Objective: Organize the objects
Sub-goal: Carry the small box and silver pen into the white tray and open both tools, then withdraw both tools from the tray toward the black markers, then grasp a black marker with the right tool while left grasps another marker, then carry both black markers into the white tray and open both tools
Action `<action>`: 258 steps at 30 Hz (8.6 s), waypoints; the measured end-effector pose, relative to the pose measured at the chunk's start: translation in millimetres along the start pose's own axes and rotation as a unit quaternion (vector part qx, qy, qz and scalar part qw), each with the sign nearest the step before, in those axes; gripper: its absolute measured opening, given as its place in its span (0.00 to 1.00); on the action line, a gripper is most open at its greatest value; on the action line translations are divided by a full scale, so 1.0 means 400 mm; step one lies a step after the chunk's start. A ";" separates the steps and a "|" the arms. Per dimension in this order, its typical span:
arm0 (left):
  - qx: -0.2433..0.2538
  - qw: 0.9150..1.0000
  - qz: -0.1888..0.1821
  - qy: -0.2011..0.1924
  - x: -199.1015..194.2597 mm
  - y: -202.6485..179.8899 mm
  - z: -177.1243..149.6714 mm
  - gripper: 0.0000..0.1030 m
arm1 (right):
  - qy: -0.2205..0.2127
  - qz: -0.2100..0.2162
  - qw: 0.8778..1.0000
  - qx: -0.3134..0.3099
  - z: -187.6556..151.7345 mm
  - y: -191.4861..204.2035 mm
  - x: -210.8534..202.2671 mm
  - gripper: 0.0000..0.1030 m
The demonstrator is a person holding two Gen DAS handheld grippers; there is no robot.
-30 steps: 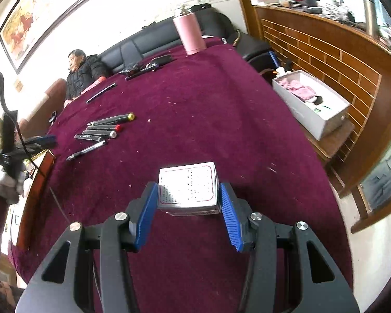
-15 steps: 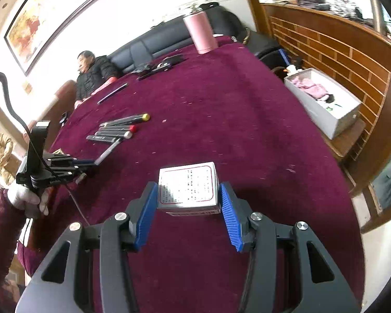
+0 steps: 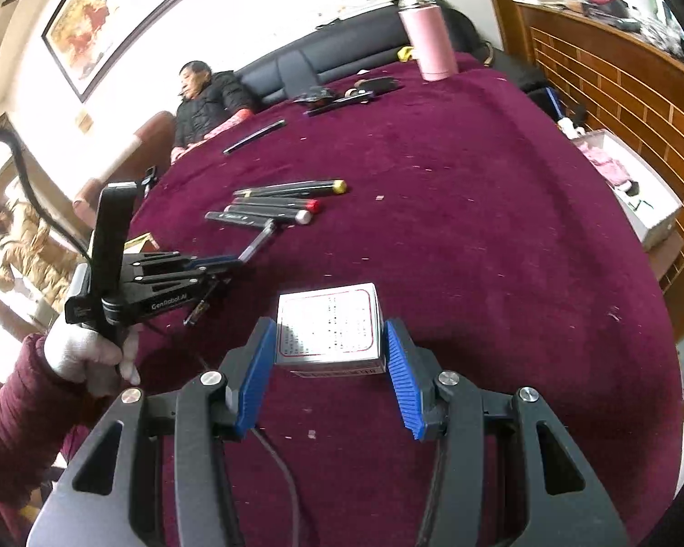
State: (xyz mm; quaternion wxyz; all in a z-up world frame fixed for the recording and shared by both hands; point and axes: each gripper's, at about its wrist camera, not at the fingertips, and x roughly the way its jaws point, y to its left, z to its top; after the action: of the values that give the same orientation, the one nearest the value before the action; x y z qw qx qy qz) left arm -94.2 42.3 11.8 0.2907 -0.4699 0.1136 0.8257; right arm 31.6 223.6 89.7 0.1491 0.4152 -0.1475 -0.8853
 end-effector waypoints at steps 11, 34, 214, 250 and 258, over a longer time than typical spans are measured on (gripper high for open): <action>-0.132 0.983 -0.035 -0.124 -0.335 0.161 -0.189 0.05 | 0.002 0.051 0.996 -0.079 0.017 0.199 0.025 0.46; -0.306 0.938 0.122 -0.113 -0.557 0.600 -0.668 0.06 | 0.139 0.172 0.946 -0.237 -0.128 0.813 0.335 0.47; -0.225 0.958 0.017 -0.177 -0.401 0.305 -0.119 0.91 | 0.172 -0.008 0.951 -0.256 0.184 0.289 0.498 0.39; -0.148 0.987 0.051 -0.043 -0.093 0.193 -0.051 0.11 | 0.125 -0.082 0.974 -0.168 0.048 0.192 0.317 0.13; -0.165 0.979 0.019 -0.117 -0.286 0.174 -0.143 0.11 | 0.108 -0.059 0.983 -0.133 0.007 0.225 0.257 0.12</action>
State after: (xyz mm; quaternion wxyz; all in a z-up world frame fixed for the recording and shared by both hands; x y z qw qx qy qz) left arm -50.0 -82.6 71.7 0.2044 -0.4098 -0.0503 0.8876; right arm -20.4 102.2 55.0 0.1658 0.4931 0.0136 -0.8539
